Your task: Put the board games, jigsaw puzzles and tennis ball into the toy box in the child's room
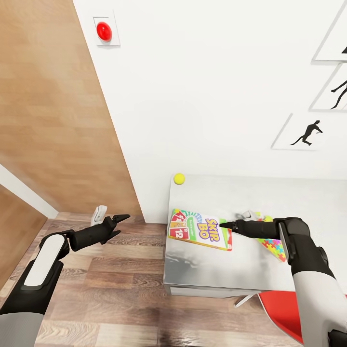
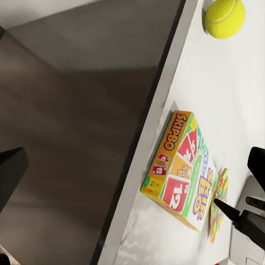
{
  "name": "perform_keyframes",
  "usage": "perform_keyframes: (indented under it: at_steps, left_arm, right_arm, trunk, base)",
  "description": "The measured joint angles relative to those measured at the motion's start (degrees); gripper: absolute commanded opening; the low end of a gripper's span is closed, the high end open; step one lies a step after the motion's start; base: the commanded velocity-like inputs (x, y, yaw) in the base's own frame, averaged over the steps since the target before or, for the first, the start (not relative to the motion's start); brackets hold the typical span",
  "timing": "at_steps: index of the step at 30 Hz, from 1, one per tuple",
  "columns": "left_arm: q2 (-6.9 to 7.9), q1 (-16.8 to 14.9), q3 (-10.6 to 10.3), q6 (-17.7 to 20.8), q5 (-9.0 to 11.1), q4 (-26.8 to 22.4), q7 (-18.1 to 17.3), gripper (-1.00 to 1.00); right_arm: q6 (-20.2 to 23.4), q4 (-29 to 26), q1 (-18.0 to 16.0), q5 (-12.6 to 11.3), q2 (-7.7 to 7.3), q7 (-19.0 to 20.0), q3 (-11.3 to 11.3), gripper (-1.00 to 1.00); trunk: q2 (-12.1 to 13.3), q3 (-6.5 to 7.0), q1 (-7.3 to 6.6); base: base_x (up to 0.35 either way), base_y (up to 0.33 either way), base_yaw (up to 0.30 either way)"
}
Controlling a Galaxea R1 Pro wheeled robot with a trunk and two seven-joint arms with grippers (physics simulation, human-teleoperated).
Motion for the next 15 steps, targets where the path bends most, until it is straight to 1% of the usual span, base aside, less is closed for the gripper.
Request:
perform_keyframes:
  at_steps: [11, 15]
  left_arm:
    - [0.00, 0.0, 0.0, 0.0, 0.0, 0.0, 0.0, 1.00]
    - [0.00, 0.0, 0.0, 0.0, 0.0, 0.0, 0.0, 1.00]
  right_arm:
    - [0.0, 0.7, -0.1, 0.1, 0.32, -0.2, 0.1, 1.00]
    - [0.0, 1.6, -0.3, 0.1, 0.35, -0.5, 0.1, 1.00]
  trunk:
    - [0.0, 0.00, 0.00]
    - [0.0, 0.00, 0.00]
  base:
    - [0.000, 0.000, 0.003]
    - [0.000, 0.000, 0.069]
